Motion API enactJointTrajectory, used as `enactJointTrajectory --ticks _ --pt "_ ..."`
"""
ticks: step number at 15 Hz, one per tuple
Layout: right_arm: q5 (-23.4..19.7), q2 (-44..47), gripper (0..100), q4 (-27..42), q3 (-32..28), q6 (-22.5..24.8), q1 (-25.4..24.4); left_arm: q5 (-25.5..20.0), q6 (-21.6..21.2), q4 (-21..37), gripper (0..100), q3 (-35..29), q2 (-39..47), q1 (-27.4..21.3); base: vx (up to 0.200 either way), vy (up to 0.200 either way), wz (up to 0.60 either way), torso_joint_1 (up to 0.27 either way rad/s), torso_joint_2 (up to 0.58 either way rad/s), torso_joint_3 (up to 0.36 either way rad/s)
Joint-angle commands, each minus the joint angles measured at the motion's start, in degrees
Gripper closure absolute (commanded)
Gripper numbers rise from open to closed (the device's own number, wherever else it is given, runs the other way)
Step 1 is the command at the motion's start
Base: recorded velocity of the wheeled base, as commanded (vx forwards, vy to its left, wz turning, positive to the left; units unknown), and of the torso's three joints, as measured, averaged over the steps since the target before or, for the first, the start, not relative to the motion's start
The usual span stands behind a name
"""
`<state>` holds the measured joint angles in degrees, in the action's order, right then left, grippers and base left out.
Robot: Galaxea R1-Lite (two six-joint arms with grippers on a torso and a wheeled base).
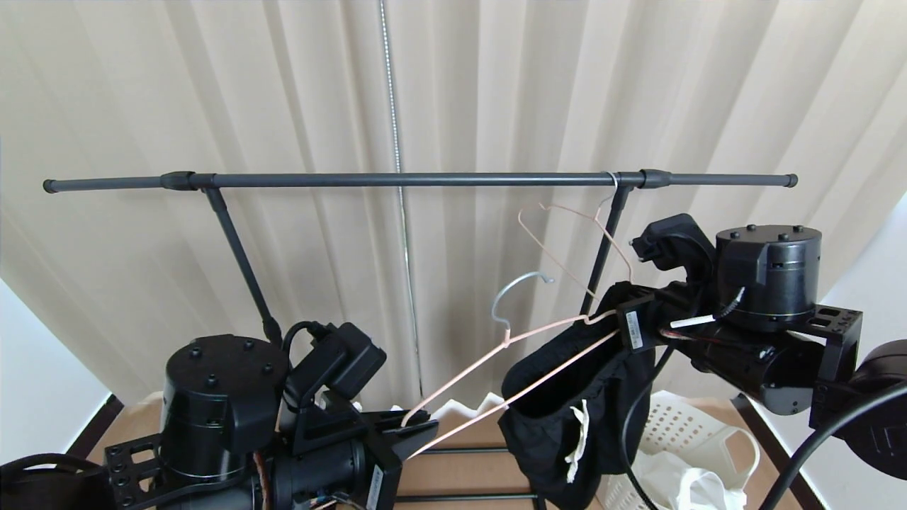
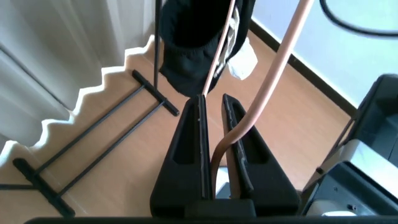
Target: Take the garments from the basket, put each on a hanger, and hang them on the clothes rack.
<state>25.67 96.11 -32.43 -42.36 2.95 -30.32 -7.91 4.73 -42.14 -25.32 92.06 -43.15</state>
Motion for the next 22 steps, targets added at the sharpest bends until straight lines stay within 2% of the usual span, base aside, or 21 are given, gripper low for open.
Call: enactJointTrajectory --ticks 1,7,13,16,22 --pt "0.1 -0.1 100 0.0 0.2 -0.4 -2.2 0.0 1.2 -2.5 100 -0.2 3.4 0.0 0.000 0.000 0.00 0.000 0.00 0.000" --pt "2.9 -0.6 100 0.0 0.1 -2.6 -7.7 0.0 1.8 -6.8 100 0.0 6.5 0.0 0.000 0.000 0.00 0.000 0.00 0.000" --pt "3.6 -4.3 100 0.1 -0.7 -6.1 -16.0 0.0 2.6 -7.6 100 -0.3 6.9 0.0 0.000 0.000 0.00 0.000 0.00 0.000" --pt "3.6 -5.4 100 0.1 -1.3 -9.8 -21.7 0.0 2.6 -7.9 100 -0.6 6.9 -0.1 0.000 0.000 0.00 0.000 0.00 0.000" --pt "3.6 -5.2 100 -0.1 -2.0 -11.8 -22.5 0.0 2.7 -11.9 100 0.2 6.5 -0.1 0.000 0.000 0.00 0.000 0.00 0.000"
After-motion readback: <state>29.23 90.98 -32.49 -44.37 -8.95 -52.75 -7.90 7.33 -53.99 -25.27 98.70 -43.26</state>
